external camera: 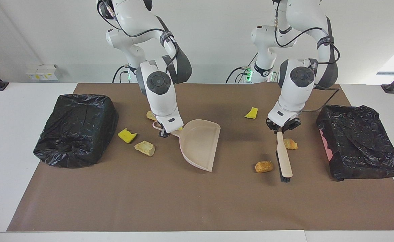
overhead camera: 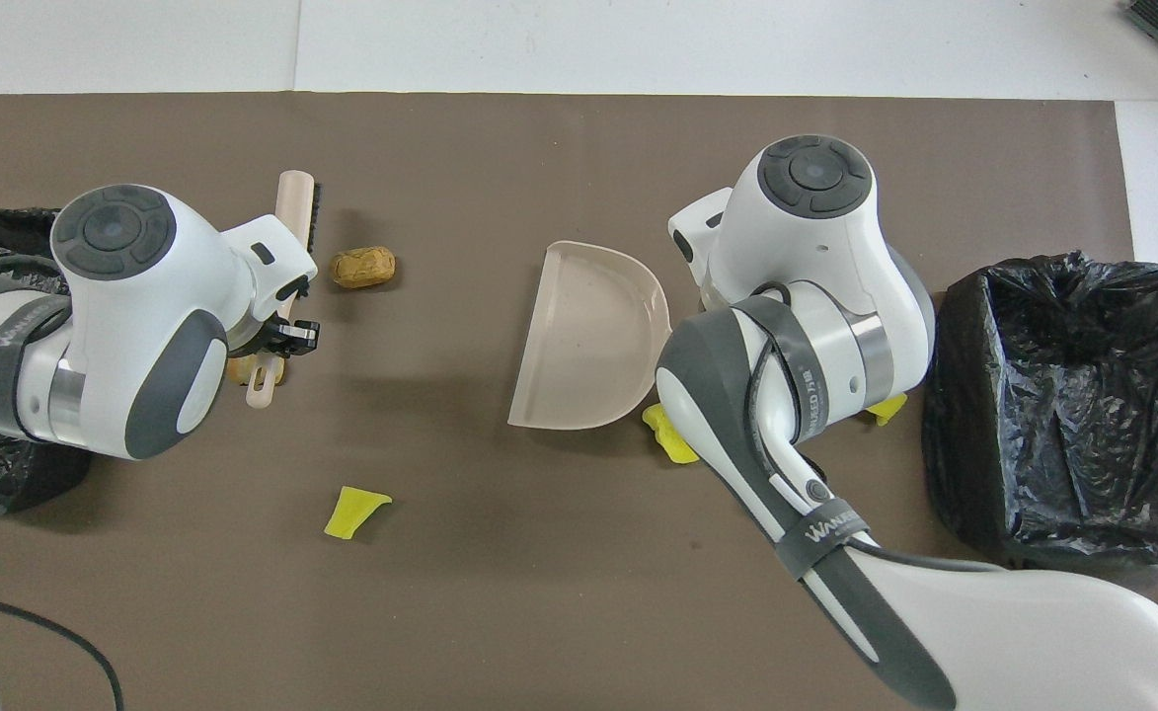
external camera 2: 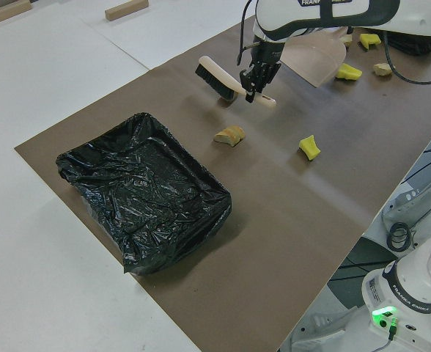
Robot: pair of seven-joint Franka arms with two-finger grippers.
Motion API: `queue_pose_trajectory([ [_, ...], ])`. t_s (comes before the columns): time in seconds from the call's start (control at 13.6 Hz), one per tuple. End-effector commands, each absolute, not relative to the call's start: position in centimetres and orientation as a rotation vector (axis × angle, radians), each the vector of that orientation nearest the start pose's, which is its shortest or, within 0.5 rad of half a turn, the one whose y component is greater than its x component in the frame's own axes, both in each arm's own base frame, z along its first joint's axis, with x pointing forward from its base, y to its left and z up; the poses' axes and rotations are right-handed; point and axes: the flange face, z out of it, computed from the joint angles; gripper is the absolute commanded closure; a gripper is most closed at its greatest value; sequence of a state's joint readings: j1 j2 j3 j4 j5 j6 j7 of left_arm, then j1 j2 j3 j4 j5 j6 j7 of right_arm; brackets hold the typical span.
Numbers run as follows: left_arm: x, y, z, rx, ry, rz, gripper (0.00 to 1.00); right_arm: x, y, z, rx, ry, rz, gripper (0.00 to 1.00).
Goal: Sweep and dump trash in bin
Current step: 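Lift the dustpan with the right gripper while the left gripper grasps the brush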
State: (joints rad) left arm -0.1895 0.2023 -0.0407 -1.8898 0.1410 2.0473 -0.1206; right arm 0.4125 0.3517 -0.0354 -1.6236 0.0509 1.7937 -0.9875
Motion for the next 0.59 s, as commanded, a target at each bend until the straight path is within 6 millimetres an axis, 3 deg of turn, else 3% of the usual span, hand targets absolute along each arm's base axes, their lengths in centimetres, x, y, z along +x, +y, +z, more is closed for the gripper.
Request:
queue_pose_trajectory([
  [0.0,61.7,-8.8,39.4,-2.997,0.371,0.004,1.0,55.0,24.9,39.8,-2.289,-2.04,0.189,1.0],
  [0.15,62.0,-9.2,37.3,-3.003,0.39,0.026,1.0,53.8,26.5,38.7,-2.272,-2.089,0.129,1.0],
  [0.22,61.8,-9.3,37.1,-3.004,0.403,0.038,1.0,53.6,27.2,38.3,-2.268,-2.1,0.123,1.0],
  [0.52,60.8,-10.1,36.6,-2.947,0.733,0.103,1.0,53.4,27.2,37.0,-2.27,-2.103,0.123,1.0],
])
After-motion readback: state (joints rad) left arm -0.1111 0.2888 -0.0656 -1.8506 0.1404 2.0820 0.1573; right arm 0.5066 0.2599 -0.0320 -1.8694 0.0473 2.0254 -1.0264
